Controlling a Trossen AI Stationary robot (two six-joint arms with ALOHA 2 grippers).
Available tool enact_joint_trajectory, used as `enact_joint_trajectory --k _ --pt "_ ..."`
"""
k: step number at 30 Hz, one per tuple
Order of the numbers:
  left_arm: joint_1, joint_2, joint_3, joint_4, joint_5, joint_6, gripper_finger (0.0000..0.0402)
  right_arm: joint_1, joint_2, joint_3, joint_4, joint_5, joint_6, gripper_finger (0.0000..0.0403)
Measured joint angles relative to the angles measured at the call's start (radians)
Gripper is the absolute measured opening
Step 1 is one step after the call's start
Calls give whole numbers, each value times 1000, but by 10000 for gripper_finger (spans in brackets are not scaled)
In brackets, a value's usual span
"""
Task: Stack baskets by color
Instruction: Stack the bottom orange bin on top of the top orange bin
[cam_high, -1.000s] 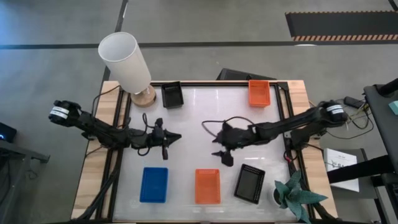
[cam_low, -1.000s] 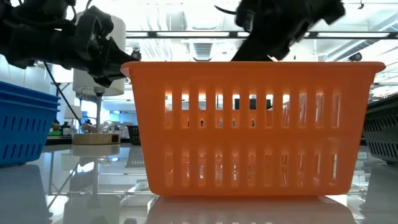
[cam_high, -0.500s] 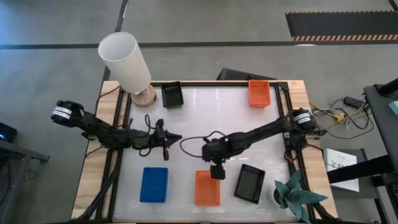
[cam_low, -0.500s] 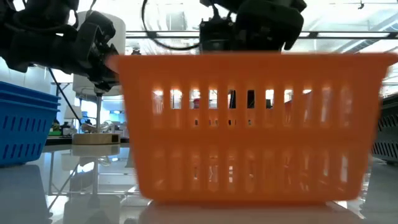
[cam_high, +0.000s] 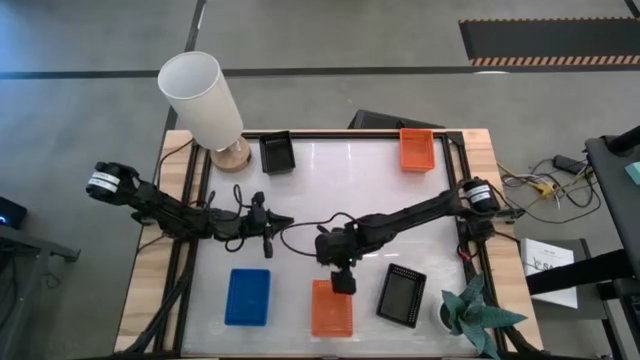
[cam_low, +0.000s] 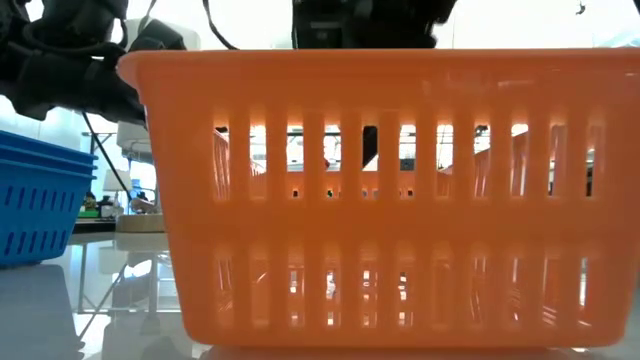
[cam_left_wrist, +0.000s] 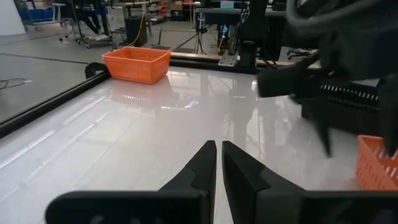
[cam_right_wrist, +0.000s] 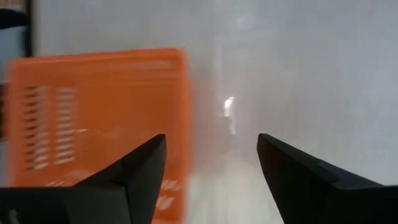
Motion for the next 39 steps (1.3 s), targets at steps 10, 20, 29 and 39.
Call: enact_joint_trajectory --k 10,20,29,39 --pt "-1 8 -7 0 0 -24 10 44 7 1 1 -82 54 286" --pt "-1 8 -7 2 0 -17 10 51 72 -1 0 -77 74 211" --pt "-1 7 -7 4 0 27 10 8 31 -2 -140 -16 -24 56" --pt "-1 6 -6 28 0 28 10 -200 -123 -2 -472 168 -240 13"
